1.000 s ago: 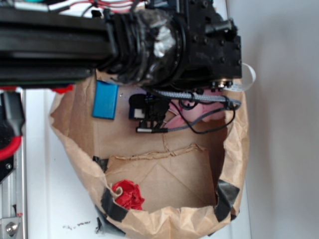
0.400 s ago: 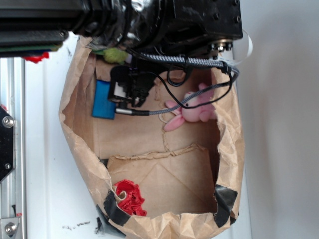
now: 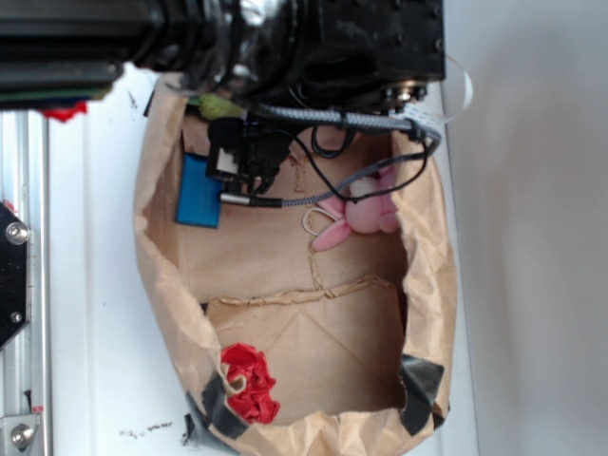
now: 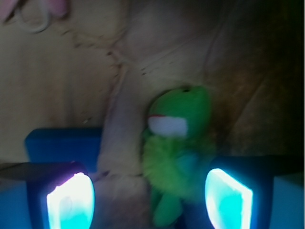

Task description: Grab the green animal.

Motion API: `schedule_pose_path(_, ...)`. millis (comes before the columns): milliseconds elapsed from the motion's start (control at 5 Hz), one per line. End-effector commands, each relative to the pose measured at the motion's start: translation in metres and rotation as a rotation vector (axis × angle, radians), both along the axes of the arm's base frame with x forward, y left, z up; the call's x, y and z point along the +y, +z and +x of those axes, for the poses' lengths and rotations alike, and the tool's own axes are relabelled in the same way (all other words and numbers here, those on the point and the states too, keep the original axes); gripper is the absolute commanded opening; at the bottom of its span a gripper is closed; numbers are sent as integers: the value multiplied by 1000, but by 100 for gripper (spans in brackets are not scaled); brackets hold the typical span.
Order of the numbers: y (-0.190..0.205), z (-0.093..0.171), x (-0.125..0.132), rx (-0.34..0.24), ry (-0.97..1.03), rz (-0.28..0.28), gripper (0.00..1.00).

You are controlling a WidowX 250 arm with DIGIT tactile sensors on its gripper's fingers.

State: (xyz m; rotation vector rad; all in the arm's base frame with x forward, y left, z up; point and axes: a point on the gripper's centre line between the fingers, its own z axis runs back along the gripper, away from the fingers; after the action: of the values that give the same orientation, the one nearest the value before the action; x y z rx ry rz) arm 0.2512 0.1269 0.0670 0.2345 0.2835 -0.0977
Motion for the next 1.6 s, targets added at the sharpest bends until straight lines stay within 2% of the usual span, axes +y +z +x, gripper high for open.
schedule_pose_path(0, -18, -4, 7, -12, 26, 126, 100)
schedule_pose_path(200, -35, -37, -9, -63, 20, 209, 100)
schedule_pose_path(400, -41, -38, -13, -71, 23, 240, 100)
schedule_pose_path(600, -39, -40, -14, -60, 39, 247, 100)
schedule_pose_path(800, -39, -40, -12, -112, 76, 248, 0)
schedule_pose_path(1000, -40, -39, -14, -78, 91, 208, 100)
schedule_pose_path(1400, -41, -40, -14, -65, 85, 220, 100)
